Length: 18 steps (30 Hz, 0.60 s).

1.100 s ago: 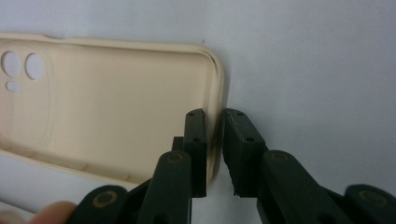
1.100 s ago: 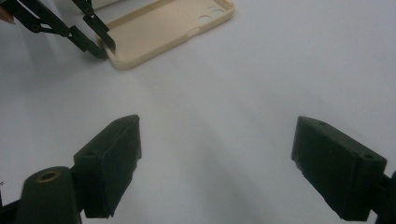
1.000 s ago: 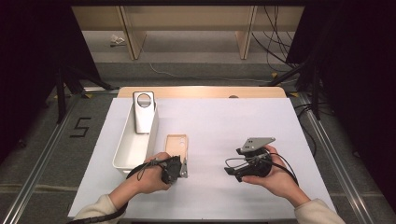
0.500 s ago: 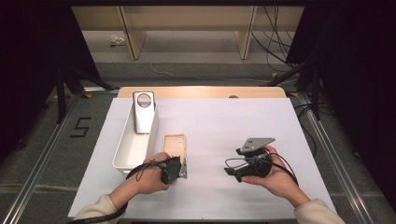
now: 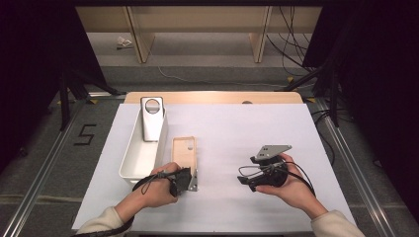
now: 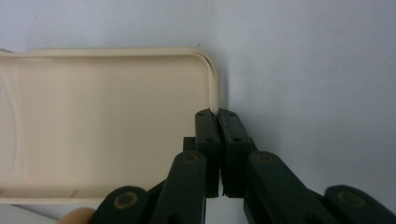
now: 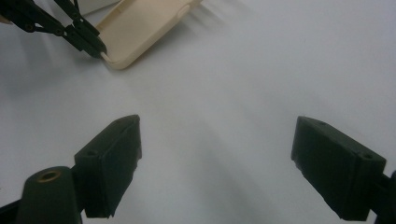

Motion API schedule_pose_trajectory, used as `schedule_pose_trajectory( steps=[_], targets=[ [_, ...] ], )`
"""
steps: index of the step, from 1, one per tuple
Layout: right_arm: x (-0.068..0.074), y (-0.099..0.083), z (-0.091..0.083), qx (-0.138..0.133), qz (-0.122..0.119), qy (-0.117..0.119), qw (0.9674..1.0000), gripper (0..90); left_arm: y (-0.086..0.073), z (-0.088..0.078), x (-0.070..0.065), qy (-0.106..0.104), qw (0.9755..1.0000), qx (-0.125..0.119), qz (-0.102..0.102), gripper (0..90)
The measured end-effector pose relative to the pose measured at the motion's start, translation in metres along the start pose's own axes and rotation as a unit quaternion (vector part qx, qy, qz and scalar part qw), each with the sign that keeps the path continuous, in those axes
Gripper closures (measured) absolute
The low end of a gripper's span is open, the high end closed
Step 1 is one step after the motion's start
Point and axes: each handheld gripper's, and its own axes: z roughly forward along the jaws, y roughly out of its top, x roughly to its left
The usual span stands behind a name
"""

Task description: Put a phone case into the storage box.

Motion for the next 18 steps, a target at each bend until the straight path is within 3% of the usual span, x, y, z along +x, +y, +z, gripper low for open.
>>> schedule_pose_trajectory(
  steps=[8,17,18],
  targets=[
    [-0.002,0.003,0.003,-0.011,0.022,-0.006,0.9997,17.2,0.007,-0.01,-0.003,0.02,0.9997,-0.006,0.015,87.4],
    [-0.004,0.018,0.012,-0.05,0.061,0.0,0.9969,17.7,0.021,-0.018,-0.011,0.021,0.9989,-0.021,0.036,87.3],
    [-0.005,0.02,0.013,-0.054,0.065,0.001,0.9964,17.6,0.022,-0.018,-0.013,0.015,0.9992,-0.019,0.031,87.3]
  ],
)
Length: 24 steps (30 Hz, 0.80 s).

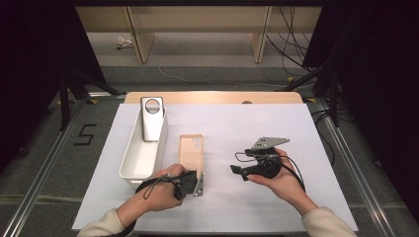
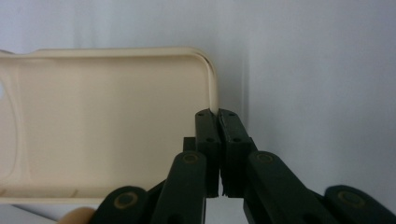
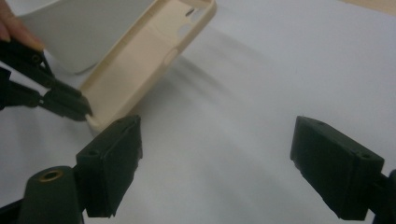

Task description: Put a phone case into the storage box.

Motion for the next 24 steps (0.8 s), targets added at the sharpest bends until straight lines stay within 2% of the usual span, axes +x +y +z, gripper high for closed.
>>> schedule_pose_trajectory(
  steps=[4,9,10,11,12,20,21,22,24],
  targets=[
    [-0.002,0.009,0.008,-0.017,0.016,0.002,0.9997,18.3,0.007,-0.002,-0.002,0.006,0.9998,-0.009,0.014,87.3],
    [-0.004,0.018,0.018,-0.028,0.038,0.008,0.9988,20.0,0.015,-0.004,-0.007,0.002,0.9997,-0.019,0.017,87.3],
    [-0.004,0.02,0.02,-0.029,0.044,0.009,0.9986,20.0,0.017,-0.005,-0.007,0.01,0.9994,-0.025,0.022,87.3],
    [-0.005,0.021,0.022,-0.03,0.048,0.009,0.9984,20.3,0.018,-0.007,-0.007,0.006,0.9993,-0.013,0.033,87.3],
    [-0.005,0.022,0.024,-0.032,0.051,0.009,0.9981,21.0,0.02,-0.007,-0.008,0.007,0.9992,-0.016,0.035,87.3],
    [-0.01,0.027,0.039,-0.031,0.072,0.02,0.9967,25.3,0.03,-0.008,-0.015,0.006,0.9982,-0.021,0.055,87.3],
    [-0.011,0.027,0.041,-0.029,0.077,0.024,0.9963,25.8,0.031,-0.008,-0.017,0.005,0.9984,-0.029,0.049,87.3],
    [-0.012,0.027,0.044,-0.028,0.081,0.026,0.996,26.4,0.032,-0.009,-0.017,0.003,0.9981,-0.023,0.056,87.3],
    [-0.013,0.028,0.048,-0.026,0.091,0.032,0.995,28.8,0.034,-0.009,-0.018,0.003,0.998,-0.025,0.058,87.3]
  ],
)
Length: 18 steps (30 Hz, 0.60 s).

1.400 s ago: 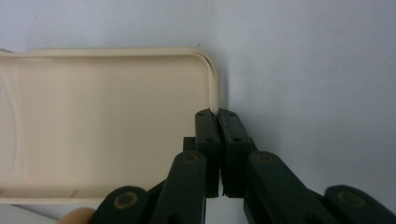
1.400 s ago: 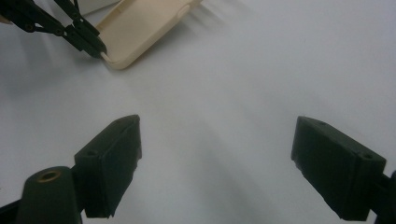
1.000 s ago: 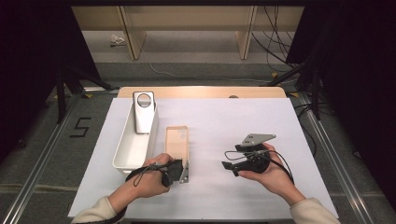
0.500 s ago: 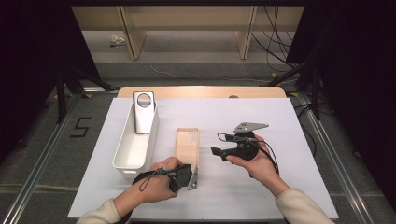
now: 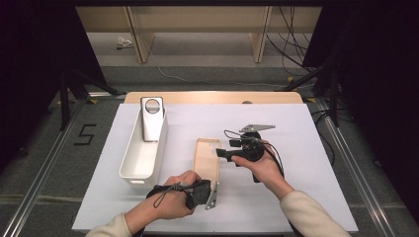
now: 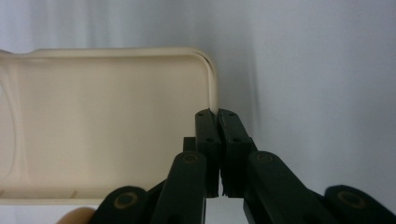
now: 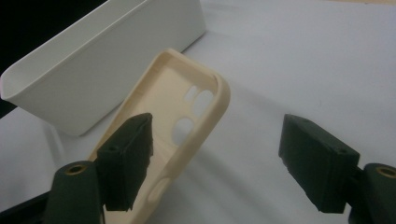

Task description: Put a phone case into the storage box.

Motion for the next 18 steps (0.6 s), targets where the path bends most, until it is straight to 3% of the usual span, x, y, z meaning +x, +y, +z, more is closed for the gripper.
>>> schedule_pose_trajectory(
  steps=[5,12,18],
  targets=[
    [-0.0006,0.0016,0.0074,0.004,0.004,0.016,0.9999,43.1,0.0028,-0.0009,-0.0004,0.003,1.0,-0.003,0.009,87.3],
    [0.0013,0.0021,0.0063,-0.002,0.028,0.039,0.9988,66.0,0.0041,-0.0023,-0.0009,0.004,0.9999,-0.009,0.011,87.3],
    [0.0003,0.0037,0.0004,-0.015,0.055,0.051,0.9971,72.6,0.0039,-0.0026,-0.0002,0.01,0.9998,-0.013,0.009,87.2]
  ],
)
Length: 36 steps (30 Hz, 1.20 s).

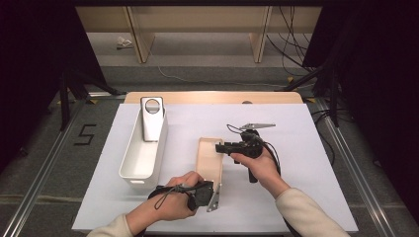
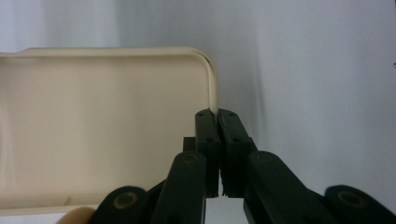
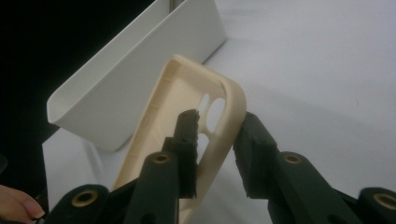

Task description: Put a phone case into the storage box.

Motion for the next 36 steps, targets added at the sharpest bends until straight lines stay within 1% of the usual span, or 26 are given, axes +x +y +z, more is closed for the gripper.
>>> schedule_pose_trajectory(
  steps=[2,3,5,8,11,13,14,15,16,17,18,19,20,21,22,23,24,26,27,28,29,30,31,34,35,36],
  targets=[
    [0.001,0.001,-0.002,-0.003,0.002,0.0,1.0,74.4,0.0,0.0,0.0,0.004,1.0,-0.001,-0.003,87.2],
    [0.002,0.001,-0.003,-0.006,0.003,0.001,1.0,75.3,-0.001,0.0,0.001,0.005,1.0,-0.001,-0.002,87.2],
    [0.005,0.003,-0.005,-0.01,0.0,-0.003,0.9999,77.1,-0.001,0.001,0.002,0.009,0.9999,-0.004,-0.003,87.1],
    [0.01,0.005,-0.009,-0.026,0.005,0.0,0.9997,80.4,-0.002,0.0,0.003,0.016,0.9998,-0.009,-0.01,87.1],
    [0.015,0.009,-0.013,-0.042,0.011,0.01,0.999,81.9,-0.004,-0.001,0.005,0.029,0.9994,-0.014,-0.013,87.0],
    [0.019,0.011,-0.017,-0.053,0.009,0.013,0.9985,82.1,-0.005,-0.002,0.007,0.035,0.9989,-0.022,-0.019,86.5],
    [0.02,0.013,-0.018,-0.058,0.004,0.012,0.9982,82.2,-0.006,-0.002,0.008,0.04,0.9986,-0.027,-0.022,86.0],
    [0.022,0.014,-0.021,-0.063,0.003,0.011,0.9979,82.2,-0.007,-0.003,0.008,0.044,0.9977,-0.04,-0.034,85.1],
    [0.023,0.015,-0.023,-0.066,-0.005,0.007,0.9978,82.3,-0.008,-0.004,0.009,0.046,0.997,-0.049,-0.037,83.5],
    [0.024,0.016,-0.025,-0.067,-0.016,-0.005,0.9976,82.3,-0.01,-0.006,0.009,0.054,0.9956,-0.062,-0.045,81.6],
    [0.023,0.017,-0.028,-0.071,-0.018,-0.007,0.9973,82.2,-0.011,-0.008,0.01,0.06,0.9941,-0.074,-0.052,79.0],
    [0.021,0.018,-0.03,-0.077,-0.01,-0.002,0.997,82.2,-0.014,-0.01,0.011,0.065,0.9919,-0.089,-0.064,76.5],
    [0.02,0.019,-0.033,-0.081,-0.011,-0.004,0.9967,82.2,-0.017,-0.013,0.012,0.07,0.9894,-0.101,-0.078,72.6],
    [0.019,0.02,-0.036,-0.084,-0.018,-0.009,0.9962,82.2,-0.02,-0.016,0.014,0.074,0.9863,-0.114,-0.093,68.0],
    [0.019,0.021,-0.039,-0.088,-0.025,-0.015,0.9957,82.2,-0.025,-0.018,0.015,0.077,0.9817,-0.13,-0.116,63.4],
    [0.019,0.022,-0.042,-0.091,-0.03,-0.018,0.9952,82.2,-0.029,-0.019,0.015,0.078,0.9731,-0.156,-0.151,58.5],
    [0.018,0.022,-0.045,-0.093,-0.032,-0.017,0.995,82.1,-0.034,-0.021,0.016,0.081,0.966,-0.173,-0.174,54.3],
    [0.019,0.023,-0.05,-0.098,-0.044,-0.025,0.9939,82.1,-0.044,-0.024,0.019,0.083,0.9532,-0.194,-0.217,45.9],
    [0.019,0.023,-0.052,-0.097,-0.051,-0.026,0.9936,82.1,-0.049,-0.026,0.02,0.084,0.9476,-0.2,-0.234,40.9],
    [0.02,0.023,-0.055,-0.099,-0.057,-0.029,0.993,82.1,-0.053,-0.027,0.02,0.092,0.9425,-0.205,-0.247,35.0],
    [0.02,0.023,-0.056,-0.101,-0.061,-0.027,0.9927,82.1,-0.057,-0.029,0.02,0.1,0.9374,-0.211,-0.259,31.1],
    [0.021,0.023,-0.058,-0.101,-0.064,-0.027,0.9924,82.0,-0.061,-0.03,0.019,0.104,0.9314,-0.219,-0.271,29.4],
    [0.021,0.022,-0.059,-0.101,-0.069,-0.027,0.9921,82.0,-0.064,-0.032,0.019,0.106,0.9248,-0.228,-0.285,27.4],
    [0.022,0.018,-0.064,-0.103,-0.075,-0.024,0.9916,82.0,-0.073,-0.035,0.018,0.102,0.9061,-0.256,-0.321,25.0],
    [0.022,0.017,-0.065,-0.104,-0.077,-0.023,0.9913,81.9,-0.075,-0.036,0.017,0.103,0.9005,-0.262,-0.331,24.5],
    [0.023,0.017,-0.067,-0.106,-0.079,-0.021,0.9911,81.9,-0.078,-0.037,0.017,0.103,0.8964,-0.266,-0.339,24.6]
  ],
)
